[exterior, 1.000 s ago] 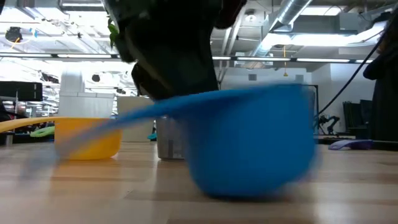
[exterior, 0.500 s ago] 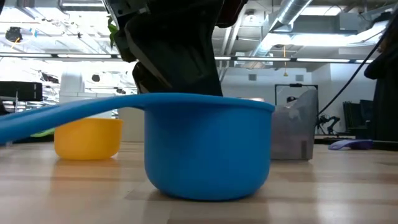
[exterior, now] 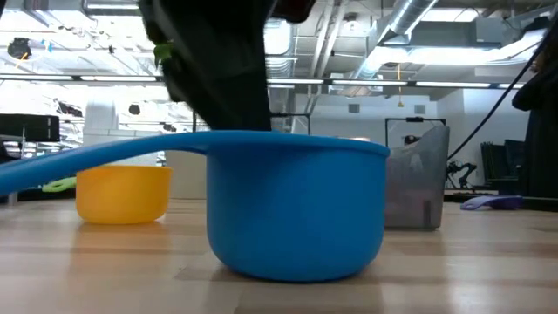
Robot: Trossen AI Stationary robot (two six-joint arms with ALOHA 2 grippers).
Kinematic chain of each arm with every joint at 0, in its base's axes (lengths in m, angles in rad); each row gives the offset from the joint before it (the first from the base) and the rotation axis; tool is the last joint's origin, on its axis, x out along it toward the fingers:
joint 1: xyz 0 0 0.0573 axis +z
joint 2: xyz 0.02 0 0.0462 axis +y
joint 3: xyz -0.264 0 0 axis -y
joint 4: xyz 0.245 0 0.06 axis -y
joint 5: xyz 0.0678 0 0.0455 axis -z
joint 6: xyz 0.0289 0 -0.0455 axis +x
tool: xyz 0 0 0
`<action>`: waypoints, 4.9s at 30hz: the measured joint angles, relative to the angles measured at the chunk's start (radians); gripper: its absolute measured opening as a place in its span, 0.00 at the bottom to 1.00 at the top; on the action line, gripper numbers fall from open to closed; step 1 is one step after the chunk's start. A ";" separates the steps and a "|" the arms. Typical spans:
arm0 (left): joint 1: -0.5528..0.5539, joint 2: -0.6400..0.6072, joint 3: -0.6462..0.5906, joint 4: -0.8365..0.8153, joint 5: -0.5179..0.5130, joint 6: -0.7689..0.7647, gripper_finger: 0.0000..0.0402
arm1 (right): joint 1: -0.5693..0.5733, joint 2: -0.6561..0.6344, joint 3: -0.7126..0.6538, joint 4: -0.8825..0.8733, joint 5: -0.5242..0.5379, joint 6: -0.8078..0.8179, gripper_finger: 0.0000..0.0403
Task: Nest measuring cups in basket
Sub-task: Stack the blue measuring cup on top of the red measuring cup into the black bin, then stack the yellow measuring cup on top of the blue measuring cup into the black bin
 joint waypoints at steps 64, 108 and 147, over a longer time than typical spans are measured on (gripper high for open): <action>-0.060 0.051 0.000 0.023 0.018 -0.278 0.14 | -0.001 0.000 0.000 0.026 0.000 -0.011 0.16; 0.289 0.050 0.324 -0.243 -0.291 0.912 0.00 | -0.002 0.000 0.000 0.051 0.052 -0.012 0.16; 0.309 0.036 0.303 -0.530 -0.070 0.665 0.24 | -0.022 0.000 0.000 0.048 0.051 -0.010 0.16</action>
